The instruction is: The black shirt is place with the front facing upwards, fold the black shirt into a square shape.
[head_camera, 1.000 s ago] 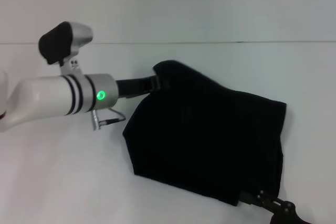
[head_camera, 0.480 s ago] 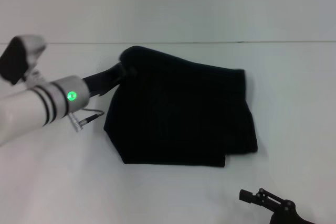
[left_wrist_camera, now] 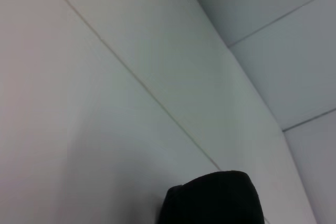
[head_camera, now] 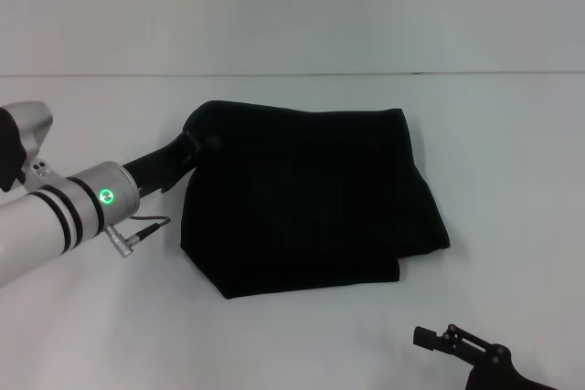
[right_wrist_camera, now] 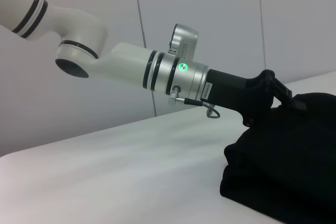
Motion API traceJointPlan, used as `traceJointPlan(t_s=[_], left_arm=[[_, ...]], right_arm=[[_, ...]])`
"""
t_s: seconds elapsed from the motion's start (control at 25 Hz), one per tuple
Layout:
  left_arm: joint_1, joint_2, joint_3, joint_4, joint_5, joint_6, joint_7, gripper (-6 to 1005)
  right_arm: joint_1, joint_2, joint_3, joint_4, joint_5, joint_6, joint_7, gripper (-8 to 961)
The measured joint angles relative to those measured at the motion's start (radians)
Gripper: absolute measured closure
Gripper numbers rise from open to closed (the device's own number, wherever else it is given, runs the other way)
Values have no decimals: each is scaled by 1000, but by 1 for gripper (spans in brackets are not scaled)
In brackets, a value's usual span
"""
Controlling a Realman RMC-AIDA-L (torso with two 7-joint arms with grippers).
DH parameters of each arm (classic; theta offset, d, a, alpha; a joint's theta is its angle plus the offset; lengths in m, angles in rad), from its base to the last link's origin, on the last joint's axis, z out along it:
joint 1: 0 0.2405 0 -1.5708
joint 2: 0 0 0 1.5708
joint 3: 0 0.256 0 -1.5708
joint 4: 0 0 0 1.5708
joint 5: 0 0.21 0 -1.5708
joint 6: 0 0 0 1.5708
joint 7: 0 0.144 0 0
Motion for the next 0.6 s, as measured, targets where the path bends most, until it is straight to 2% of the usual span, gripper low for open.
traceJointPlan(t_s=[0.28, 0.52, 0.6], left_arm=[[17, 0, -23, 1, -13, 88, 118, 869], [63, 5, -27, 45, -16, 142, 153, 851], [95, 13, -28, 80, -17, 180, 162, 774]], right_arm=[[0, 0, 0, 0, 0, -1, 0, 70], [0, 0, 18, 0, 2, -4, 0, 71], [0, 0, 32, 0, 2, -14, 0, 71]])
